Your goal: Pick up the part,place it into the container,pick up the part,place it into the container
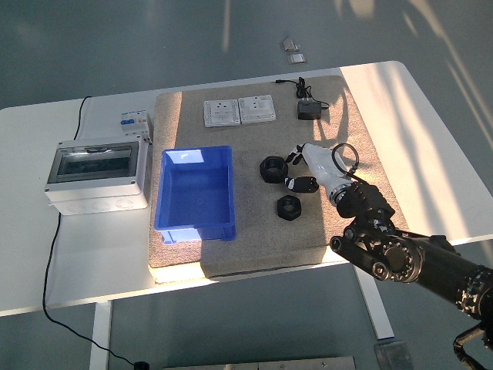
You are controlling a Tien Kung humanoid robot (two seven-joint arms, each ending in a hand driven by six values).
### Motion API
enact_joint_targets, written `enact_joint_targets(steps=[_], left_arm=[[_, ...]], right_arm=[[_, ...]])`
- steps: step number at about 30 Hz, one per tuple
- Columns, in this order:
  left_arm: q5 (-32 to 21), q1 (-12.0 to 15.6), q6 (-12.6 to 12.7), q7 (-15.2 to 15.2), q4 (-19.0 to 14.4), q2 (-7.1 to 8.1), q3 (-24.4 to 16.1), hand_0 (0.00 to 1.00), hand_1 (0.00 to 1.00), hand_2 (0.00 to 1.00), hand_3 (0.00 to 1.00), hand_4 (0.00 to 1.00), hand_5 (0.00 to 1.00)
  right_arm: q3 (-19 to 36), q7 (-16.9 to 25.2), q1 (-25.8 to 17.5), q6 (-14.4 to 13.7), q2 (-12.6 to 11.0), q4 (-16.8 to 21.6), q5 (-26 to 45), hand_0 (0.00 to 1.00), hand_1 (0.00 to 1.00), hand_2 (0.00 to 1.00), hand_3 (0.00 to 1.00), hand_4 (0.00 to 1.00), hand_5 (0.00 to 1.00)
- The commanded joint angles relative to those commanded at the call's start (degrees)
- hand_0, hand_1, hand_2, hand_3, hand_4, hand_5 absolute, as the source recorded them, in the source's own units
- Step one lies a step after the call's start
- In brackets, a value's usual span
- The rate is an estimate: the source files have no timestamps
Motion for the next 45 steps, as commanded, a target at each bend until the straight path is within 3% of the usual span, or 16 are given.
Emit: enact_joint_targets(steps=[1,2,7,8,13,14,19,20,25,26,31,32,45], left_arm=[[0.0,0.0,0.0,0.0,0.0,0.02,0.0,0.658,0.632,0.567,0.539,0.571,0.459],[0.1,0.0,0.0,0.1,0.0,0.04,0.1,0.658,0.632,0.569,0.539,0.570,0.460],[0.3,0.1,-0.2,0.1,0.0,0.14,0.2,0.658,0.632,0.569,0.539,0.570,0.460],[0.2,0.2,-0.2,0.1,0.0,0.15,0.2,0.658,0.632,0.571,0.540,0.569,0.462],[0.0,0.2,-0.2,0.0,0.0,0.15,0.4,0.658,0.632,0.571,0.540,0.569,0.462],[-0.1,0.3,-0.2,0.0,0.0,0.14,0.4,0.658,0.633,0.572,0.540,0.568,0.462],[-0.2,0.3,-0.2,-0.1,0.0,0.08,0.5,0.658,0.633,0.572,0.540,0.568,0.462],[-0.3,0.3,-0.2,-0.1,0.0,0.07,0.5,0.658,0.633,0.572,0.539,0.566,0.462],[-0.4,0.4,-0.2,-0.1,0.0,0.11,0.4,0.658,0.633,0.572,0.539,0.566,0.462],[-0.3,0.4,-0.2,-0.1,0.0,0.13,0.4,0.658,0.633,0.574,0.539,0.565,0.462],[-0.5,0.5,0.1,-0.2,0.0,0.25,0.1,0.658,0.633,0.574,0.539,0.565,0.462],[-0.6,0.5,0.1,-0.2,0.0,0.25,0.1,0.657,0.633,0.571,0.539,0.563,0.461],[-0.3,0.5,0.0,-0.2,0.0,-0.05,-0.2,0.658,0.633,0.568,0.538,0.559,0.459]], right_arm=[[0.4,-0.2,0.0,0.0,-0.1,0.5,-0.5,0.644,0.441,0.583,0.641,0.723,0.250],[0.8,-0.4,0.1,-0.1,-0.2,0.8,-0.9,0.649,0.479,0.658,0.719,0.704,0.216],[1.7,-1.1,0.5,-0.2,-0.3,2.0,-2.3,0.649,0.479,0.658,0.719,0.704,0.216],[1.7,-1.3,0.7,-0.1,-0.2,2.1,-2.5,0.677,0.544,0.764,0.881,0.827,0.271],[1.8,-2.0,1.0,-0.1,-0.1,2.9,-3.6,0.677,0.544,0.764,0.881,0.827,0.271],[1.6,-2.1,1.0,0.0,-0.1,3.0,-3.6,0.704,0.666,0.851,0.976,0.919,0.335],[-0.3,-2.4,1.5,1.2,0.2,2.7,-3.1,0.704,0.666,0.851,0.976,0.919,0.335],[-0.6,-2.4,1.5,1.4,0.2,2.7,-3.2,0.811,0.853,0.926,0.998,0.930,0.353],[-0.8,-2.4,1.5,1.8,0.2,2.8,-3.6,0.811,0.853,0.926,0.998,0.930,0.353],[-0.8,-2.3,1.5,1.8,0.2,2.9,-3.6,0.959,0.971,0.973,0.998,0.934,0.367],[-0.9,-2.1,1.7,1.7,0.2,3.0,-3.3,0.959,0.971,0.973,0.998,0.934,0.367],[-1.1,-2.0,1.7,1.7,0.2,2.9,-3.2,0.998,0.998,0.991,0.998,0.941,0.380],[-7.1,-0.6,3.1,3.1,0.2,-0.8,1.4,0.998,0.998,0.991,0.998,0.953,0.396]])
